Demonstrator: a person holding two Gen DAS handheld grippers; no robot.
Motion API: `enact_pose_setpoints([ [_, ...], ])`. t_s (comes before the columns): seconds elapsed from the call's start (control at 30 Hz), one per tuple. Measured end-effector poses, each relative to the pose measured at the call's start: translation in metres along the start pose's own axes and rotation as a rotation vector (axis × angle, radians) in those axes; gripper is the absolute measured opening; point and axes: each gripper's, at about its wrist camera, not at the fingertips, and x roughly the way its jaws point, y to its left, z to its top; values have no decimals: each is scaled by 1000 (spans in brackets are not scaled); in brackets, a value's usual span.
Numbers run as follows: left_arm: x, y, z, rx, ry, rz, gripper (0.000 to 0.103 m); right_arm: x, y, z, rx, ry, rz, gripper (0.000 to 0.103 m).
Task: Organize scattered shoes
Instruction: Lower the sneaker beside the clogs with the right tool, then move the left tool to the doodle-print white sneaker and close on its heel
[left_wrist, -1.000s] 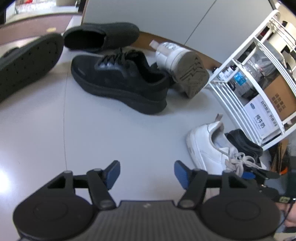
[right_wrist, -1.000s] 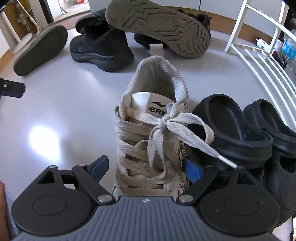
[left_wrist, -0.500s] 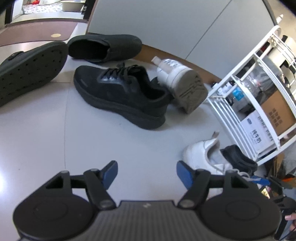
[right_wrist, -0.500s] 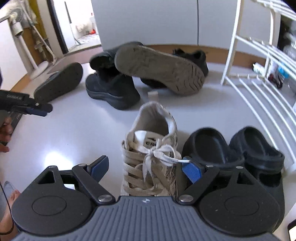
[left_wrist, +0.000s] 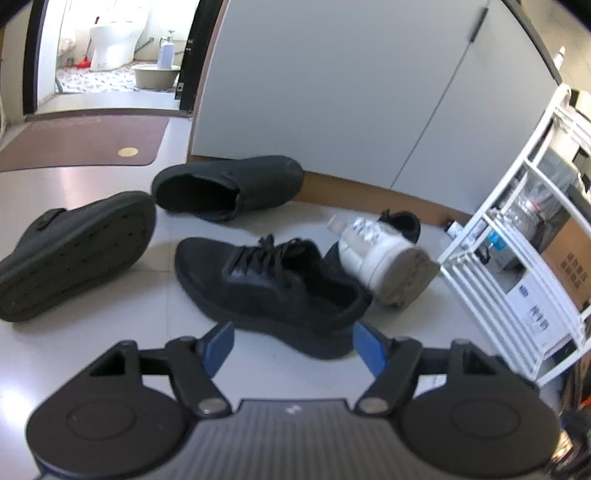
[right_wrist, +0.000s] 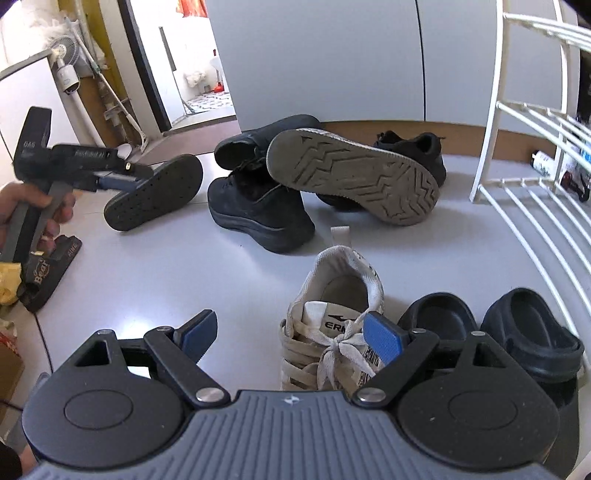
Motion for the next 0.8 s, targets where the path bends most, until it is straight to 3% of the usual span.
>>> enact_pose_setpoints([
  [0.1,10,-5,12,-22,-3,-49,92,0,0,-5,1,9,-2,90],
  [0.2,26,-9,28,-84,-4,-80,93,-1,0,-8,7,5,24,90],
  [0.4,50,-25,46,-54,-7,-87,95,-3,-1,-12,-5,19,37,90],
  [0.53,77,-35,56,-100,33,-126,99,-4,-6,-14,12,29,23,90],
  [0.63,107,-42,60,-151,112,-171,100,-3,-9,-18,22,43,23,90],
  [0.8,136,-49,57,-183,133,-160,100,-5,-11,-22,28,49,36,90],
])
